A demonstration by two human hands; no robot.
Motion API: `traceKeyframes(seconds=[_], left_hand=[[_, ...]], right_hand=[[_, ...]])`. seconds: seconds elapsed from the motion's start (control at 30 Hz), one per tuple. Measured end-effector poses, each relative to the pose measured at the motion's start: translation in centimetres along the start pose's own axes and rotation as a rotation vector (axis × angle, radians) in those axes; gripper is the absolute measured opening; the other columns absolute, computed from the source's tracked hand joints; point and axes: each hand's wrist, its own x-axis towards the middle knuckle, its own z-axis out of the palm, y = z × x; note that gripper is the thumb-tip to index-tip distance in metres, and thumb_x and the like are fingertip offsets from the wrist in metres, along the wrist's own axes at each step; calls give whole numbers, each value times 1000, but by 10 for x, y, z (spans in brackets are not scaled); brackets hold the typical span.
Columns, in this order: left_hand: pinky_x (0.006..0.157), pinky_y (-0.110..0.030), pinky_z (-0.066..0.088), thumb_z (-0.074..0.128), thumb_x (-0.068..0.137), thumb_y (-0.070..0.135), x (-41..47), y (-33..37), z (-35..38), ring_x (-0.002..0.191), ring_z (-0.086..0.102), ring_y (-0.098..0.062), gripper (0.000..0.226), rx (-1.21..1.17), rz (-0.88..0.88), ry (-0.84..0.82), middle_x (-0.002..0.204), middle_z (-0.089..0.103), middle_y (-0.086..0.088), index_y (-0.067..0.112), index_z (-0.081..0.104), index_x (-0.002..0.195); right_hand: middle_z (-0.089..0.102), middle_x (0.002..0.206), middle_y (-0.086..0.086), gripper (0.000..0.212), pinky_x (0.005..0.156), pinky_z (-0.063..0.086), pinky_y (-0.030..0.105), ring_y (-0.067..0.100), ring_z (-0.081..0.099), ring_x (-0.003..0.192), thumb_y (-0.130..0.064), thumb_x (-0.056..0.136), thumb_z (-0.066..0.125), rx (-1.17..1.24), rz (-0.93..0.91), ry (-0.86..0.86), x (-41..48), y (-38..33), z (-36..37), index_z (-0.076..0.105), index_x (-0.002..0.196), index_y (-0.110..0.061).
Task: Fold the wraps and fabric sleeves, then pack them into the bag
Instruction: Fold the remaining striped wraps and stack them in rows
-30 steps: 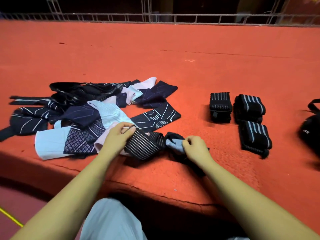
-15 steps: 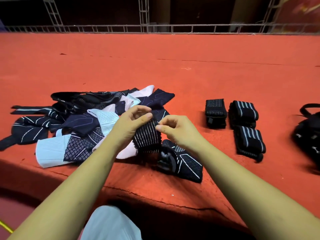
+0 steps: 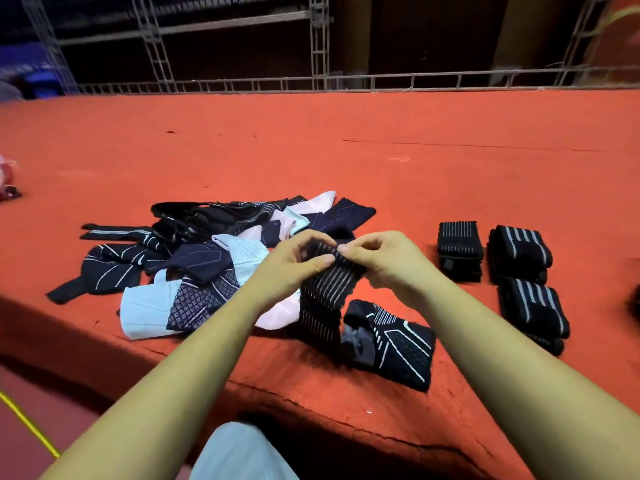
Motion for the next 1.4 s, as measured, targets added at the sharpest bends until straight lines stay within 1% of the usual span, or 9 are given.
traceKeyframes(seconds=[0.17, 0.43, 0.57, 0.77, 0.93, 1.0, 1.07, 1.17, 1.4], left_hand=[[74, -19, 49, 63, 90, -9, -1, -1, 2, 79, 61, -9, 34, -82, -41, 2, 89, 65, -9, 8, 53, 118], [76, -23, 50, 62, 95, 7, -4, -16, -7, 81, 63, -6, 7, -38, -127, -62, 86, 69, 7, 1, 61, 98], [85, -29, 50, 65, 94, 15, -4, -26, -11, 92, 61, -12, 21, -54, -122, -29, 96, 68, 1, -2, 61, 106], [66, -26, 39, 66, 90, 8, 17, 12, -22, 66, 49, -3, 22, 76, 76, 334, 65, 56, 16, 22, 59, 76], [50, -18, 40, 62, 93, 5, 26, 51, -30, 56, 48, -3, 17, -33, 121, 236, 66, 56, 11, 17, 56, 83], [65, -26, 45, 70, 87, 26, 18, 49, -25, 71, 56, -8, 14, -313, 4, 10, 81, 59, 4, 18, 58, 89], [84, -36, 48, 72, 79, 53, 14, 34, -17, 95, 63, -17, 43, -523, -137, -125, 103, 63, -3, 20, 60, 103], [112, -43, 36, 63, 93, 41, 9, 11, -1, 130, 53, -26, 54, -435, -195, -144, 137, 57, -8, 15, 47, 138], [92, -39, 53, 72, 83, 16, -3, 13, 5, 94, 66, -22, 28, -317, -120, -39, 102, 71, -6, 14, 67, 111]], right_hand=[[34, 55, 2, 22, 44, 16, 22, 11, 21, 44, -22, 91, 69, -91, 179, -265, 4, -11, -10, 66, 90, 0], [50, 41, -11, 12, 33, 28, 13, 0, 38, 30, -8, 94, 64, -20, -47, 143, 7, -38, -13, 66, 83, -8], [55, 54, 9, 10, 37, 36, 21, 11, 46, 35, -11, 95, 63, -81, -117, 153, 10, -31, -9, 68, 87, -9], [65, 88, 17, 11, 62, 60, 24, 17, 67, 60, -4, 99, 54, 210, -214, 128, 13, -41, -3, 64, 97, -1], [69, 88, 12, 14, 72, 58, 27, 18, 68, 70, -1, 98, 50, 431, -311, 102, 15, -62, 0, 64, 97, -4], [69, 80, 10, 23, 64, 54, 25, 19, 65, 66, 5, 96, 44, 552, -254, 50, 12, -71, 1, 64, 89, -4], [64, 71, 6, 28, 59, 46, 29, 18, 58, 61, -4, 93, 44, 591, -163, -38, 6, -75, 3, 65, 75, -7], [48, 65, 8, 26, 49, 36, 24, 15, 47, 53, -16, 92, 57, 373, -94, -122, -1, -69, 7, 56, 68, -8], [69, 92, 17, 35, 73, 54, 37, 27, 66, 79, 12, 75, 72, 246, -6, -118, -2, -50, -14, 64, 107, -2]])
